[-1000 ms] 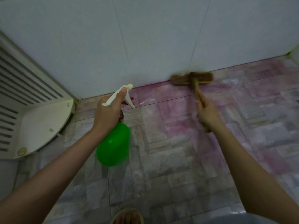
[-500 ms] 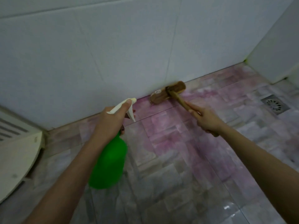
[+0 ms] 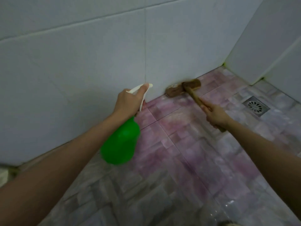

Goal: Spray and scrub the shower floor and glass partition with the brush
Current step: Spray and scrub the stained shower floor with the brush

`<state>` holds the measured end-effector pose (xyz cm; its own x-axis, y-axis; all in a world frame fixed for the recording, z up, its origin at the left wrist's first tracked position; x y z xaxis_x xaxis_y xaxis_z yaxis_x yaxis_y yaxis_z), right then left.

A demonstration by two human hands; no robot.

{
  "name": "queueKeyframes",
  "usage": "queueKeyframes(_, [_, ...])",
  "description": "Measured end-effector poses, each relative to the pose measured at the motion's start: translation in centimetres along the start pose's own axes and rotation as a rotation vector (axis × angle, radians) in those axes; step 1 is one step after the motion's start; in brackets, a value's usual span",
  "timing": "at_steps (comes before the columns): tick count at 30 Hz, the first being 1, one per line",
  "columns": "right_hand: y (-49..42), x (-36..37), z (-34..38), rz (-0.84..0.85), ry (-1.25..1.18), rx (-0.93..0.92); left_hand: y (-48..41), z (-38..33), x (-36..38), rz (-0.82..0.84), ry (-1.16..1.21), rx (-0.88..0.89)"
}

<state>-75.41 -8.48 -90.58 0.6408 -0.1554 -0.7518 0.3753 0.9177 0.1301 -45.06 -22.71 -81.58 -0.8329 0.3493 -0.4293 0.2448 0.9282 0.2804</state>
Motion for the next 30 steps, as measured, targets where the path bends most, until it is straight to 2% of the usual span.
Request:
queueKeyframes(2, [-0.2, 0.0, -0.7, 0.013, -0.008, -0.053, -0.9, -1.0, 1.7, 0.046, -0.014, 0.002])
queueKeyframes(5, [-0.5, 1.1, 0.4, 0.194, 0.066, -0.260, -2.0, -2.2, 4.6, 0.082, -0.055, 0.011])
queueKeyframes(7, [-1.6, -0.2, -1.3, 0.254, 0.124, -0.307, -2.5, -2.9, 6.0, 0.053, -0.050, 0.026])
queueKeyframes(11, [-5.2, -7.2, -8.7, -0.042, 0.033, -0.053, -3.0, -4.2, 8.6, 0.055, -0.018, 0.012])
queueKeyframes(13, [-5.9, -8.6, -9.7, -0.079, 0.051, -0.035, -3.4, -5.4, 10.1, 0.069, 0.000, 0.017])
queueKeyframes(18, [-5.6, -6.4, -7.9, 0.215, 0.109, -0.329, -4.5, -6.9, 13.2, -0.020, 0.038, -0.024])
queueKeyframes(20, [-6.9, -8.4, -9.5, 0.146, 0.097, -0.307, -4.8, -7.2, 14.2, -0.019, 0.067, -0.037])
queueKeyframes(23, [-8.9, -12.5, -13.7, -0.113, 0.023, -0.081, -5.1, -8.0, 15.4, 0.010, 0.077, -0.033])
queueKeyframes(24, [-9.1, -12.8, -14.3, -0.127, 0.041, -0.058, -5.1, -8.3, 15.9, 0.018, 0.068, -0.032])
queueKeyframes(26, [-9.0, -11.8, -13.6, -0.032, 0.049, -0.143, -5.0, -8.5, 16.9, 0.002, 0.047, -0.039])
queueKeyframes(29, [-8.4, -9.9, -12.4, 0.215, 0.107, -0.306, -5.0, -8.8, 18.2, -0.036, 0.014, -0.025])
queueKeyframes(30, [-9.2, -10.5, -13.1, 0.206, 0.125, -0.309, -5.0, -9.0, 18.4, -0.036, 0.026, -0.015])
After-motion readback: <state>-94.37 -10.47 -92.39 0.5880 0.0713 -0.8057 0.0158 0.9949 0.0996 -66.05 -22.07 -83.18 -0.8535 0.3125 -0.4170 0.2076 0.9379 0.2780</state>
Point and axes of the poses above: each hand's wrist, its own y-axis away from the middle knuckle, its own x-axis out of the palm, z = x × y, the point moved 8 cm from there along -y, towards the middle knuckle, and after that the axes turned 9 degrees about -x, right-handed, at the moved point
